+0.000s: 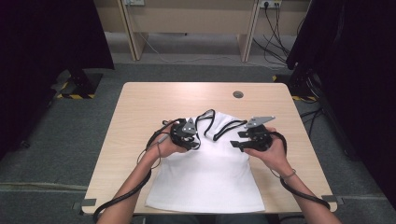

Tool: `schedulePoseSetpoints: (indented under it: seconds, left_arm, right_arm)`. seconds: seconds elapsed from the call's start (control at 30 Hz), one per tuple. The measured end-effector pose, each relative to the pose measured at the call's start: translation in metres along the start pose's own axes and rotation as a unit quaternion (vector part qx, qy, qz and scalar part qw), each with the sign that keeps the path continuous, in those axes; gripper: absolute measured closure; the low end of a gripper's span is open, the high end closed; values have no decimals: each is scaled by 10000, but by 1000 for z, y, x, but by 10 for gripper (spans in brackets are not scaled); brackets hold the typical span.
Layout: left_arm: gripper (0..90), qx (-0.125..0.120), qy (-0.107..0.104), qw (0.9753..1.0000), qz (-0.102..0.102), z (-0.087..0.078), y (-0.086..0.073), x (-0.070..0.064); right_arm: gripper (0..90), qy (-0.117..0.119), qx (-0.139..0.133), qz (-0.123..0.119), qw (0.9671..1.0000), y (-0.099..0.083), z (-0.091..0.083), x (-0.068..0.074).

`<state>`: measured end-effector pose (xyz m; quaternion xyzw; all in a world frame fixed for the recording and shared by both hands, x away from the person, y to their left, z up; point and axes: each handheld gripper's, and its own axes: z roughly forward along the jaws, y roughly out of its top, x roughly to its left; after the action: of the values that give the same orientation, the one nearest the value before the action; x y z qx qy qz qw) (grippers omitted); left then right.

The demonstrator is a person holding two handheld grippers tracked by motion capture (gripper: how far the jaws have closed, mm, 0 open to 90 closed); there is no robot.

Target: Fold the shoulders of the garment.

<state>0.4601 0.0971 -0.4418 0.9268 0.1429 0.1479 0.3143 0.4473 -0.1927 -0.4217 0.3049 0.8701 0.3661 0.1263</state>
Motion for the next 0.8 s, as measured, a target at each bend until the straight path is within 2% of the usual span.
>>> schedulePoseSetpoints:
  seconds: [0.23,0.5,0.67,0.73,0.8]
  left_arm:
    - [558,234,-111,9997,14,5,-14,-2]
    - [563,189,-108,9998,-46,6,-17,-2]
    - [607,149,-81,9998,-114,7,-18,-1]
    - [629,114,51,9997,-207,8,-18,-1]
    - [631,118,89,9997,-216,8,-17,-1]
  right_arm:
    - [550,91,259,-242,9993,26,37,6]
    - [629,15,584,-468,9972,37,71,14]
    - [739,-152,786,-579,9951,36,82,16]
    - [794,-141,818,-586,9948,34,83,15]
    - [842,-43,807,-572,9951,33,81,15]
